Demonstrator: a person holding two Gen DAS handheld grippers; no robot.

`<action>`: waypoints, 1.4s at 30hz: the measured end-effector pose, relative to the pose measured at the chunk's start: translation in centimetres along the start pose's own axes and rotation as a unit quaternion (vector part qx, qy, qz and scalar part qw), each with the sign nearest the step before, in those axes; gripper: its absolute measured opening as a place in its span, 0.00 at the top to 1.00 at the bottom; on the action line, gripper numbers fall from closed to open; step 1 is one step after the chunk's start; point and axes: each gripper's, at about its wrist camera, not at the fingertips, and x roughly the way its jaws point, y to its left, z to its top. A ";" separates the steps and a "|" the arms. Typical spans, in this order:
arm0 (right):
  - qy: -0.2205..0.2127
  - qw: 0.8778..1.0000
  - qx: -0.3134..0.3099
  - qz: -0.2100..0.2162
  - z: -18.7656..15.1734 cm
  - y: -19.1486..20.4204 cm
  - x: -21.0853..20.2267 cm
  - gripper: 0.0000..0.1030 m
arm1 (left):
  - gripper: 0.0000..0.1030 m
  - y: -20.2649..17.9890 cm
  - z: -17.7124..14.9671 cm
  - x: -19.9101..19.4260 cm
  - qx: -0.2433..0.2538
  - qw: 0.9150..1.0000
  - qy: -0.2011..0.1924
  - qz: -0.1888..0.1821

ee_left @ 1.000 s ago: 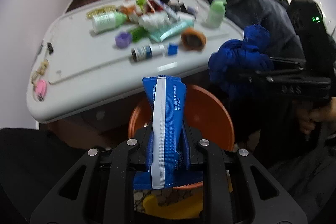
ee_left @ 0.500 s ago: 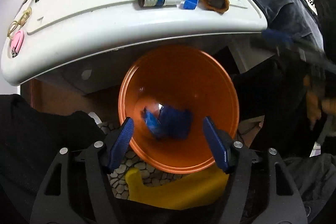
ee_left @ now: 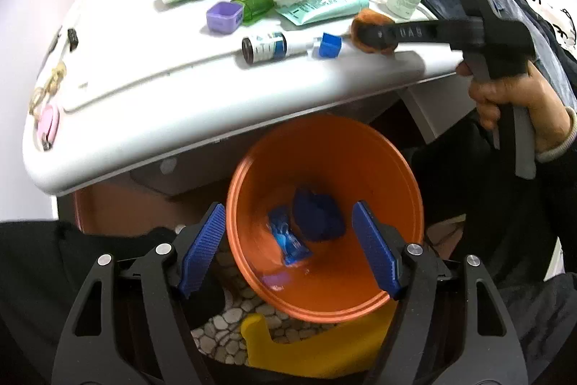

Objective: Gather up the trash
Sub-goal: 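Grasp the orange sock with the right tool while the left tool grasps the eye-drop bottle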

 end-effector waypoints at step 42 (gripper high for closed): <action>-0.097 0.986 0.130 0.047 -2.3 -5.3 -4.3 0.75 | 0.38 2.0 12.5 5.6 0.301 0.952 -0.042 -0.033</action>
